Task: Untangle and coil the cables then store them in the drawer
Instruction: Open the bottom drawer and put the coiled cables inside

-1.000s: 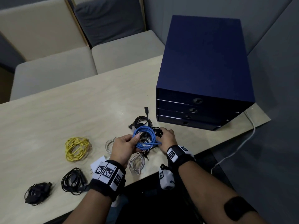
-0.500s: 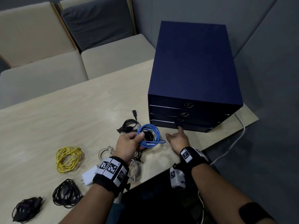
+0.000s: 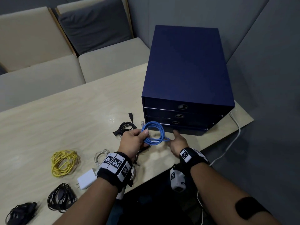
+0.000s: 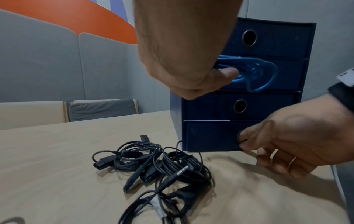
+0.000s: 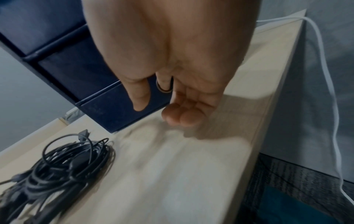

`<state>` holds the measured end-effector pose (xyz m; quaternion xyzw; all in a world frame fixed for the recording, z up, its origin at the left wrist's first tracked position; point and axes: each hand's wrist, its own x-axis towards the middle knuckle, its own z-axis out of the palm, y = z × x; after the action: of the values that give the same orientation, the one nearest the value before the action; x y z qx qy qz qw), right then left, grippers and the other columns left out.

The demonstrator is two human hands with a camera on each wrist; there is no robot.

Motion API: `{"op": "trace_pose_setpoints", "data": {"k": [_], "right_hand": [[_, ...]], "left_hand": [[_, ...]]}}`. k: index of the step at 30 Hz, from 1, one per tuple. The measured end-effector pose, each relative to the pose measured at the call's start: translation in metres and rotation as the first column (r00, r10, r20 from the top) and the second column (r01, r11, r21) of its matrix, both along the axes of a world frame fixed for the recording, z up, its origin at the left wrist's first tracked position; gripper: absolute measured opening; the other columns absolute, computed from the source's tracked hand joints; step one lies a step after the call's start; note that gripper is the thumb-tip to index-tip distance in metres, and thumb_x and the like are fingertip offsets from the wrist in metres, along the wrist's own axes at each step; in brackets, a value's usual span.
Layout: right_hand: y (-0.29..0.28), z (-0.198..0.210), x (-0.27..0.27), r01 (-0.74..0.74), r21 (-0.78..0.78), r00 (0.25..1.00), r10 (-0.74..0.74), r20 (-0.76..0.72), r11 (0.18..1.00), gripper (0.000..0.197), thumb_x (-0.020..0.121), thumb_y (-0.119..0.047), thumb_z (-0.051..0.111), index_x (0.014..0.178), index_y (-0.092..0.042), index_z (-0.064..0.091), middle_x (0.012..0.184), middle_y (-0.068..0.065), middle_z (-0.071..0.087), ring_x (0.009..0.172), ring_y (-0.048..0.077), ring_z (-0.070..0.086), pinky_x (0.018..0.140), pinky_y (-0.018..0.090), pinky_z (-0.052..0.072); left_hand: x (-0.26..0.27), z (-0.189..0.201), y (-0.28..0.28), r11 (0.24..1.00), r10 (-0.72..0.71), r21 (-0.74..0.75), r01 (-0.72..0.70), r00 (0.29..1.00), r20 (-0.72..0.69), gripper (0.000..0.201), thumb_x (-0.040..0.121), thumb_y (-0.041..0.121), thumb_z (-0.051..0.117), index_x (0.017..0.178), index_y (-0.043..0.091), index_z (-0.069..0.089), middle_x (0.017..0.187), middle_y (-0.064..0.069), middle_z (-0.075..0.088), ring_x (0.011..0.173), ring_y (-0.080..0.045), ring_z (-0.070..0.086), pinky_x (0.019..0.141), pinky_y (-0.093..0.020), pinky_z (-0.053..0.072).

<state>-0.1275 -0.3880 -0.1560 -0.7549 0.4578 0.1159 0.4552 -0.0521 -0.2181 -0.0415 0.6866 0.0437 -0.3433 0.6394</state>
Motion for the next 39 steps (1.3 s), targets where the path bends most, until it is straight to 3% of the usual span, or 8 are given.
{"op": "trace_pose_setpoints", "data": {"k": [4,14,19,23,28,31,36,39], "right_hand": [[0.012,0.004,-0.020,-0.018,-0.014,1.000,0.018,0.009,1.000,0.069,0.092,-0.036,0.063,0.151,-0.021,0.032,0.143,0.012,0.051,0.126,0.029,0.053,0.102,0.030,0.043],[0.063,0.023,-0.081,-0.089,-0.054,0.996,0.088,-0.011,0.995,0.054,0.090,-0.029,0.066,0.140,-0.016,0.050,0.133,0.012,0.060,0.121,0.027,0.056,0.095,0.024,0.040],[0.078,0.028,-0.105,-0.111,-0.040,0.994,0.111,-0.008,0.993,0.050,0.089,-0.028,0.069,0.135,-0.014,0.056,0.101,0.007,0.065,0.096,0.021,0.060,0.081,0.020,0.041],[0.072,0.053,-0.107,-0.003,-0.191,0.999,0.011,0.043,0.982,0.022,0.093,-0.030,0.060,0.090,-0.012,0.073,0.093,0.012,0.073,0.088,0.030,0.068,0.078,0.032,0.052],[0.072,0.087,-0.087,0.138,0.210,0.937,-0.196,0.288,0.968,0.017,0.097,-0.025,0.059,0.109,-0.013,0.059,0.089,0.014,0.064,0.052,0.019,0.057,0.043,0.024,0.045],[0.070,0.084,-0.072,0.211,0.437,0.899,-0.348,0.264,0.875,0.021,0.098,-0.015,0.058,0.112,0.000,0.056,0.083,0.016,0.058,0.052,0.018,0.052,0.043,0.022,0.043],[0.046,0.075,-0.041,0.317,0.527,0.832,-0.498,0.245,0.789,0.007,0.096,-0.002,0.056,0.103,-0.002,0.057,0.078,0.016,0.060,0.049,0.017,0.055,0.043,0.023,0.046],[0.028,0.069,-0.025,0.340,0.537,0.841,-0.505,0.195,0.772,0.003,0.095,-0.001,0.056,0.098,-0.002,0.057,0.066,0.015,0.058,0.040,0.014,0.053,0.043,0.024,0.045]], "left_hand": [[-0.002,0.000,0.001,1.000,-0.017,-0.011,0.017,1.000,-0.002,0.021,0.094,0.007,0.059,0.076,0.000,0.066,0.056,-0.001,0.065,0.046,-0.008,0.060,0.055,-0.023,0.057],[-0.015,-0.015,0.013,0.995,-0.097,-0.013,0.097,0.995,-0.011,0.022,0.094,0.005,0.058,0.075,-0.002,0.064,0.053,-0.002,0.059,0.045,-0.008,0.058,0.058,-0.025,0.058],[-0.020,-0.027,0.018,0.991,-0.136,0.001,0.136,0.991,0.004,0.024,0.093,0.007,0.061,0.071,-0.002,0.063,0.055,-0.005,0.058,0.045,-0.010,0.057,0.061,-0.028,0.057],[-0.022,-0.032,0.025,0.986,-0.167,0.023,0.167,0.986,-0.010,0.024,0.093,0.008,0.062,0.071,-0.001,0.064,0.057,-0.008,0.062,0.047,-0.013,0.060,0.052,-0.023,0.054],[-0.024,-0.042,0.020,0.984,-0.175,0.025,0.177,0.983,-0.048,0.022,0.091,0.009,0.064,0.071,0.000,0.066,0.062,-0.013,0.063,0.052,-0.021,0.061,0.059,-0.029,0.056],[-0.024,-0.047,0.012,0.986,-0.152,0.055,0.155,0.987,-0.060,0.022,0.090,0.012,0.067,0.071,0.001,0.068,0.064,-0.014,0.066,0.061,-0.025,0.061,0.074,-0.040,0.055],[-0.013,-0.050,-0.016,0.985,-0.095,0.139,0.105,0.992,-0.079,0.022,0.090,0.012,0.067,0.071,0.001,0.062,0.061,-0.012,0.060,0.042,-0.015,0.053,0.050,-0.026,0.053],[-0.003,-0.054,-0.036,0.977,-0.016,0.212,0.029,0.998,-0.062,0.023,0.085,0.013,0.073,0.083,0.006,0.052,0.074,-0.017,0.064,0.056,-0.023,0.060,0.065,-0.043,0.058]]}}
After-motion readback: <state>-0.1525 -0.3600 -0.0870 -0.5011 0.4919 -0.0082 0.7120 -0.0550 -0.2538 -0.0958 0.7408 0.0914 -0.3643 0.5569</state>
